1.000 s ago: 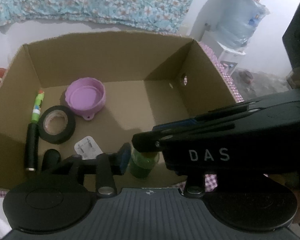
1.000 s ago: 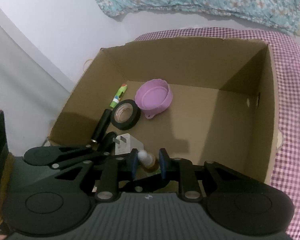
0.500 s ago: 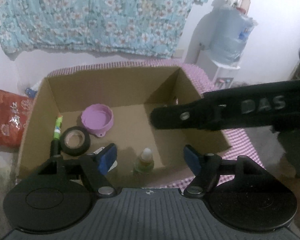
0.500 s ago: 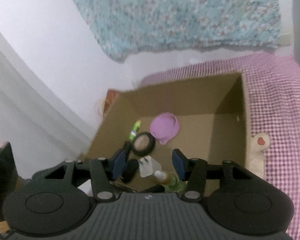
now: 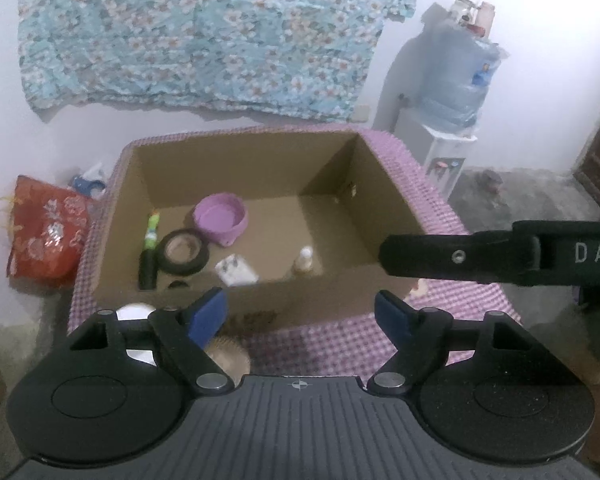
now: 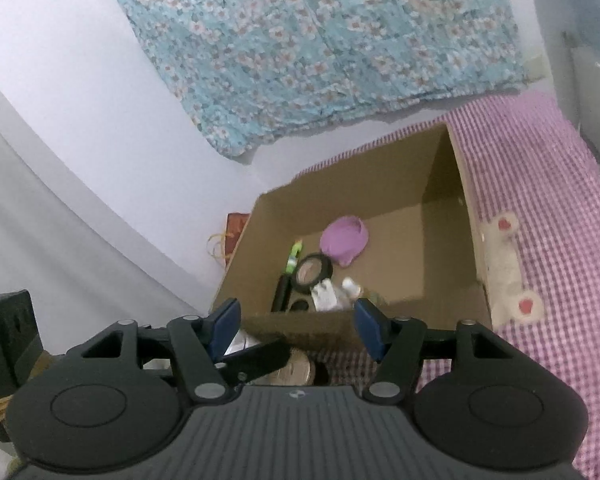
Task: Organize rigid objects
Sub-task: 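Withdraw the right tool and lower it onto the gold jar lid, then grasp the gold jar with the right tool and lift it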
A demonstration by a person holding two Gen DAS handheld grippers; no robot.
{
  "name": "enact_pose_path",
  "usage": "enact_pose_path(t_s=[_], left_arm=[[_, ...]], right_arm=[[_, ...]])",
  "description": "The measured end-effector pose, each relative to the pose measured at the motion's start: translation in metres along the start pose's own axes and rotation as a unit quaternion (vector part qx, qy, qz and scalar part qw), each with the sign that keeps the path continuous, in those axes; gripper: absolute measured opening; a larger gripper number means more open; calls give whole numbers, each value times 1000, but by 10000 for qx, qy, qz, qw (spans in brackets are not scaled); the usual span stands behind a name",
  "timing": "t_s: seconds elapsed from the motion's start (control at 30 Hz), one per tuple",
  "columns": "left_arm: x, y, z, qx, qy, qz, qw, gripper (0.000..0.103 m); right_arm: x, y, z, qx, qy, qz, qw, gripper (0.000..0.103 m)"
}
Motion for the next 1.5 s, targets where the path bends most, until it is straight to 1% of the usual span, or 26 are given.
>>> enact_pose_path(t_s=[0.13,0.27,0.37,0.53,0.67,0.73,0.8,0.87,1.0,1.17,1.27,1.37,1.5], left_arm=[[-13,6,-12,119,84,-67,9999,82],[-27,7,-25,318,155,-175,9992,83],[-38,2,-36,455,230,-303,9982,83],[-52,-12,-51,533,314,-495,9969,83],[-58,-27,-54,585,205,-516,9967,79],[-61,-34,-55,585,179,-505,9969,75],[-63,-42,-55,559,182,-514,9969,70],[-64,-50,-55,547,193,-537,9969,66],[-66,-61,-55,534,204,-569,9967,64],[-65,-68,-54,465,262,-601,9968,64],[-65,-69,-51,455,223,-589,9970,63],[-63,-70,-51,456,208,-602,9969,63],[-63,-67,-43,302,156,-580,9977,63]], right_arm=[[-14,-2,-1,-54,-68,-132,9999,66],[-26,-10,6,-35,-226,-290,9993,66],[-36,-26,11,-45,-329,-540,9980,66],[-48,-55,11,1,-417,-902,9950,66],[-53,-82,3,106,-387,-1094,9932,64],[-53,-96,1,167,-363,-1151,9925,61],[-53,-109,0,210,-325,-1196,9921,55],[-53,-123,0,212,-312,-1247,9915,53],[-53,-145,1,200,-223,-1315,9909,48],[-53,-161,1,264,-115,-1432,9893,42],[-54,-162,-1,265,-29,-1465,9889,42],[-55,-159,0,291,-70,-1508,9881,42],[-56,-153,4,179,-136,-1585,9871,42]])
Point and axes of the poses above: each gripper's, at about its wrist camera, not at the fingertips, and y roughly against the way its jaws point, z to its right, x to its top, the point moved 2 cm from there along -y, roughly the way its jaws point, and after that the axes turned 4 degrees about y, right-handed, at the moved point
